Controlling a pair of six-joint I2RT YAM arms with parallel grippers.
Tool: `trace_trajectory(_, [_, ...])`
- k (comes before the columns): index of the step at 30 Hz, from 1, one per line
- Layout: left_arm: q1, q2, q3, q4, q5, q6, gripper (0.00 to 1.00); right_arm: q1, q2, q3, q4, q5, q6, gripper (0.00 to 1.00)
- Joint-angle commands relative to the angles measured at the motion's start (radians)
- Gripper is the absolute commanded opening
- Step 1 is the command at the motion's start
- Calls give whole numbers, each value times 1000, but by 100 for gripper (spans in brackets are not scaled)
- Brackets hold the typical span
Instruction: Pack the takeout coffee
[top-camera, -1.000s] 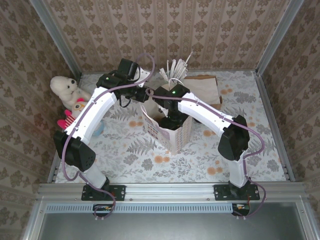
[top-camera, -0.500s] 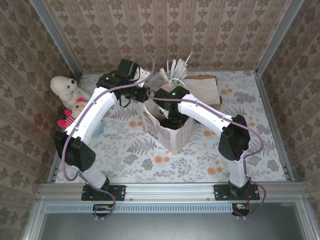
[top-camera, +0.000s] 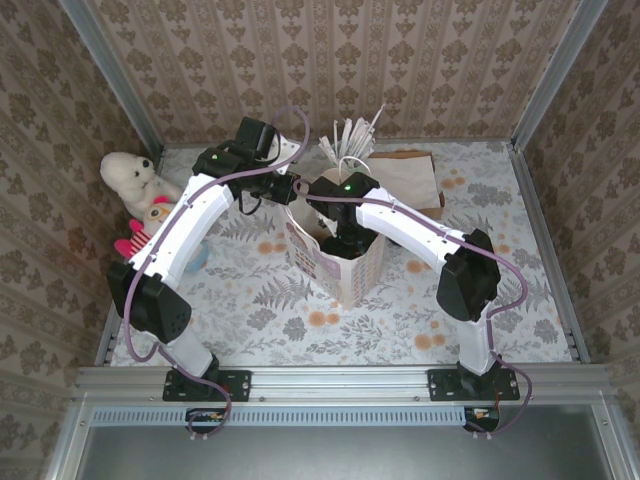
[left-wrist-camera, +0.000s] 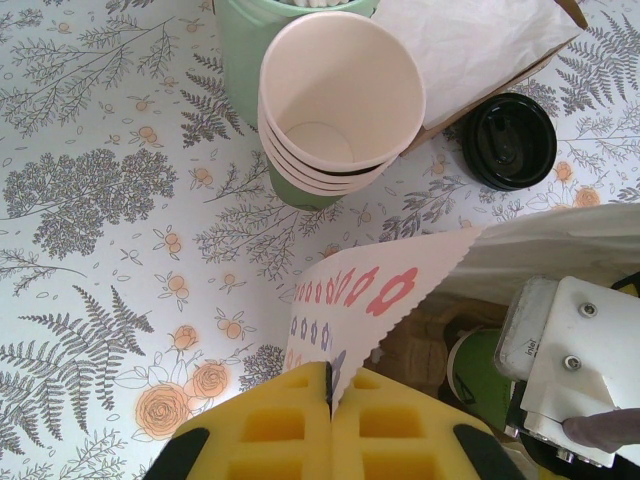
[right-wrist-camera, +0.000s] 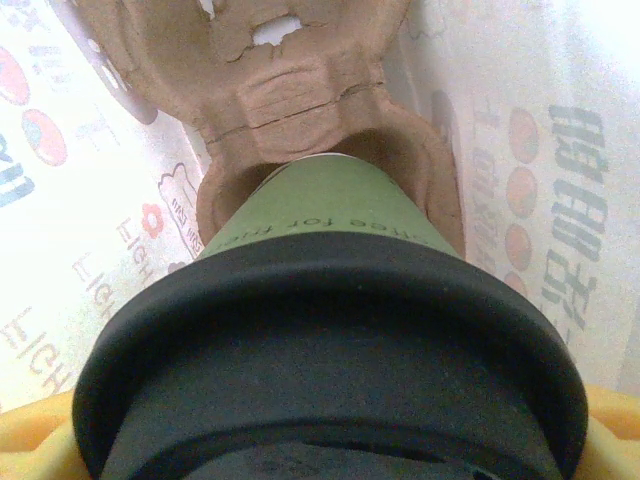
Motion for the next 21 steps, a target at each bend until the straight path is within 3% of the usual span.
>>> trace_trajectory(1, [-5, 11, 6, 0, 12, -10, 0, -4, -15, -16, 0, 13, 3, 39])
trace_trajectory(21, [-5, 4, 0, 2, 3, -6, 0, -4, 7, 76, -162, 27, 36, 39])
